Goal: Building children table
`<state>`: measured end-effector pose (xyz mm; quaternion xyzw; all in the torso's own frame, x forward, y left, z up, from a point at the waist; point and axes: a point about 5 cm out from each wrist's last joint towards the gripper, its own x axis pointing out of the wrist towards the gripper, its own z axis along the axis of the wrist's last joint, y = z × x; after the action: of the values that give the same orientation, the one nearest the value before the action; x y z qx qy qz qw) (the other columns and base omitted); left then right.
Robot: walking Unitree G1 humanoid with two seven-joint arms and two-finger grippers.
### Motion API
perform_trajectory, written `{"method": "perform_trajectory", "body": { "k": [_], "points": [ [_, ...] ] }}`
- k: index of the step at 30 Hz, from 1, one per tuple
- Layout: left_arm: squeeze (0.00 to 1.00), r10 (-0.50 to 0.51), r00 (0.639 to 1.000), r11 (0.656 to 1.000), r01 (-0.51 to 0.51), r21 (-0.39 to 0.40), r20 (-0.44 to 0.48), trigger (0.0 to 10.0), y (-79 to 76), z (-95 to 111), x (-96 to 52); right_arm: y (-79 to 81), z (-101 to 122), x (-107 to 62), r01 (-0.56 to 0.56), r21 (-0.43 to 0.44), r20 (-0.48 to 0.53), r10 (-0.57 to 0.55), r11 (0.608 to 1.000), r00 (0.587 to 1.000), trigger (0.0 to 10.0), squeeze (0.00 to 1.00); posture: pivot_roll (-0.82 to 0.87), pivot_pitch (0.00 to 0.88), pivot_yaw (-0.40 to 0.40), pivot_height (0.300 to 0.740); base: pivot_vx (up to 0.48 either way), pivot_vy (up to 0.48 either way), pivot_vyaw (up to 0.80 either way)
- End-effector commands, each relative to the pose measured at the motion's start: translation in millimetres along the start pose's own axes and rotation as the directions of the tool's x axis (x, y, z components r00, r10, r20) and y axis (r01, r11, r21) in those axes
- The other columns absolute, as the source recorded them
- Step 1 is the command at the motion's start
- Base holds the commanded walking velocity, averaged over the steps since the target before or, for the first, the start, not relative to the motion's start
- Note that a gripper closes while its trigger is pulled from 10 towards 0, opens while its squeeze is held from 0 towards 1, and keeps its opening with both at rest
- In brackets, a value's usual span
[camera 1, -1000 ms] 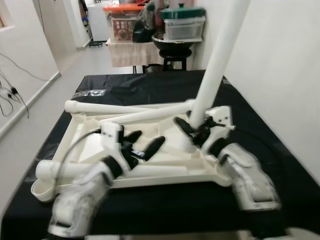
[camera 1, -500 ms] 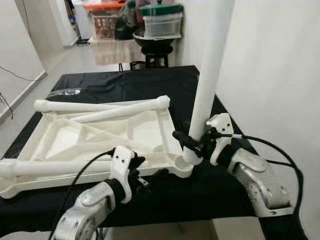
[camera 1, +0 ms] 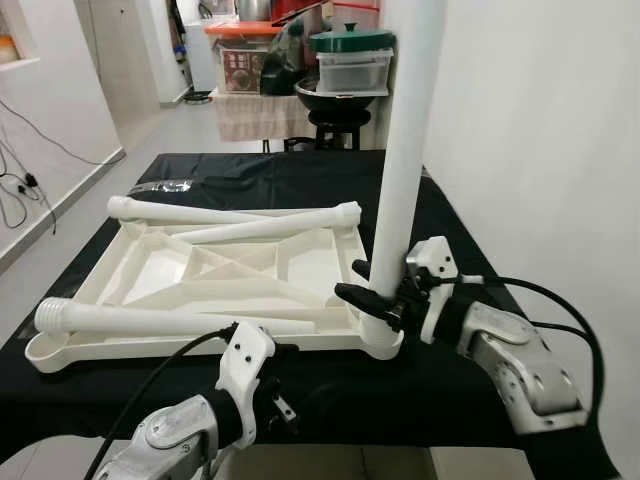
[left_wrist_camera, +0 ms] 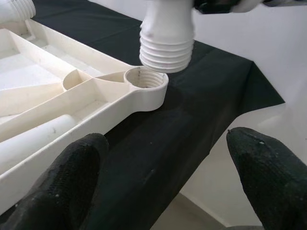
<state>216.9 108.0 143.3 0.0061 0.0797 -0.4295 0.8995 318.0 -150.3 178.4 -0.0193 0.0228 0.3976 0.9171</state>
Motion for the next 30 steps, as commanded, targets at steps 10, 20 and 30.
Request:
{"method": "perform_trajectory", "body": {
  "k": [10, 20, 30],
  "points": [
    [0.00, 0.048, 0.999, 0.996, -0.048, 0.079, 0.006, 10.0, 2.9, 4, -11.7, -14.3, 12, 5.0, -0.001, 0.113, 0.139, -0.015, 0.994, 0.990, 10.0, 0.00, -0.07, 0.124, -0.009, 0.740, 0.000, 0.000, 0.00],
    [0.00, 0.008, 1.000, 0.996, -0.008, 0.089, 0.003, 10.0, -8.9, 5, -21.9, 6.2, 5, 0.3, -0.170, 0.027, 0.107, 0.167, 0.985, 0.980, 10.0, 0.00, -0.05, 0.192, 0.010, 0.740, 0.000, 0.000, 0.00],
    [0.00, -0.005, 1.000, 0.995, 0.006, 0.095, -0.009, 10.0, -14.1, 4, -25.5, 13.5, -11, -2.9, -0.257, -0.047, -0.017, 0.257, 0.965, 0.966, 10.0, 0.00, -0.04, 0.208, 0.012, 0.740, 0.000, 0.000, 0.00]
  ]
}}
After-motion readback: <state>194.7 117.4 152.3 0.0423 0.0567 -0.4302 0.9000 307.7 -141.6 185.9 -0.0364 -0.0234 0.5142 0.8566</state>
